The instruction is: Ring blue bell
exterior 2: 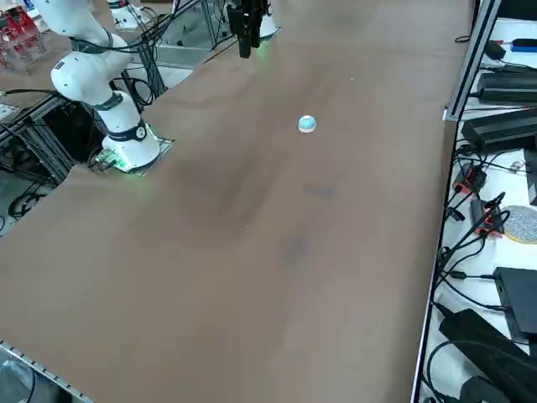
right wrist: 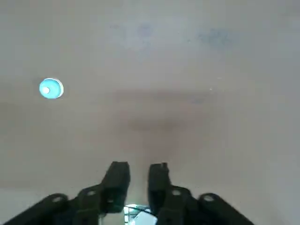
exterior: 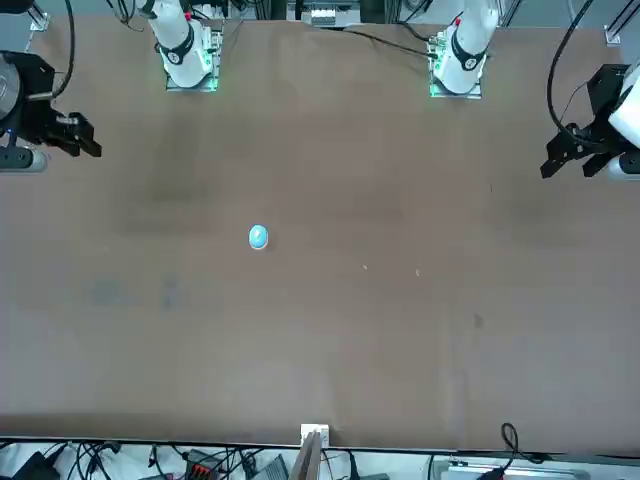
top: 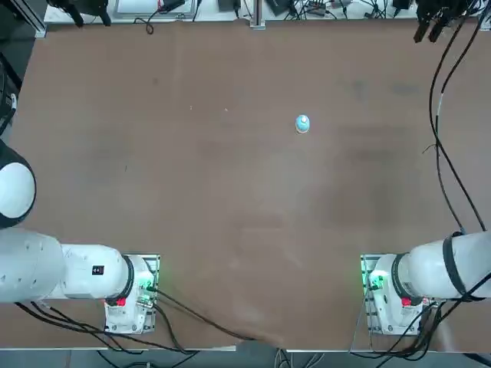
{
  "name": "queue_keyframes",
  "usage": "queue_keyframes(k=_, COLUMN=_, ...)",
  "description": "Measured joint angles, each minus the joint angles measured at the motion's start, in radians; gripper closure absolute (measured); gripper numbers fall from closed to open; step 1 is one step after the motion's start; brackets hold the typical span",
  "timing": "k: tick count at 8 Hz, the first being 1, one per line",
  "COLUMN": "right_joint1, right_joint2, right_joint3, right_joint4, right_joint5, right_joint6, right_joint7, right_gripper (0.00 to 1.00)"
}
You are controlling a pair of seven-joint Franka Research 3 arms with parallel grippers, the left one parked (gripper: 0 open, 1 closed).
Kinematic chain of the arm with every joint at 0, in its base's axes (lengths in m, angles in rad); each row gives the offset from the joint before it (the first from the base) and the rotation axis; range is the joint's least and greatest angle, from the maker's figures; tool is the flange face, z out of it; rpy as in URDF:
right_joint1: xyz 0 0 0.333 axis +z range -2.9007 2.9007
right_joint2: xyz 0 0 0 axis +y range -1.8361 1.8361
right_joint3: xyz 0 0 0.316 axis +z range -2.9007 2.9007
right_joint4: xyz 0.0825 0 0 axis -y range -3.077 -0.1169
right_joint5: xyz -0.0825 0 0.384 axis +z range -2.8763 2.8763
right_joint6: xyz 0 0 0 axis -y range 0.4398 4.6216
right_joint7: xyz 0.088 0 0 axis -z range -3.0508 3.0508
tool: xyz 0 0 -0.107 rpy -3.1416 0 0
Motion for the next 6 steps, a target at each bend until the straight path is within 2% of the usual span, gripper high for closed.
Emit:
queue_keyframes(k=1, right_joint1=0.0, right_joint2=0.0, right_joint3=0.0, right_joint4=0.0, right_joint5=0.0, right_joint6=-0.002, right_joint7=0.0, right_gripper=0.93)
queue_keyframes(k=2, right_joint1=0.0, right_joint2=0.0, right_joint3=0.0, right_joint4=0.0, right_joint5=0.0, right_joint6=-0.002, right_joint7=0.0, right_gripper=0.99)
queue_keyframes(k=4, right_joint1=0.004, right_joint2=0.006, right_joint3=0.005, right_joint4=0.0, right_joint5=0.004, right_joint6=-0.004, right_joint7=0.002, right_gripper=0.99)
queue_keyframes(k=6, right_joint1=0.044, right_joint2=0.034, right_joint3=0.014, right_joint4=-0.006, right_joint5=0.036, right_joint6=-0.006, right_joint7=0.06, right_gripper=0.99)
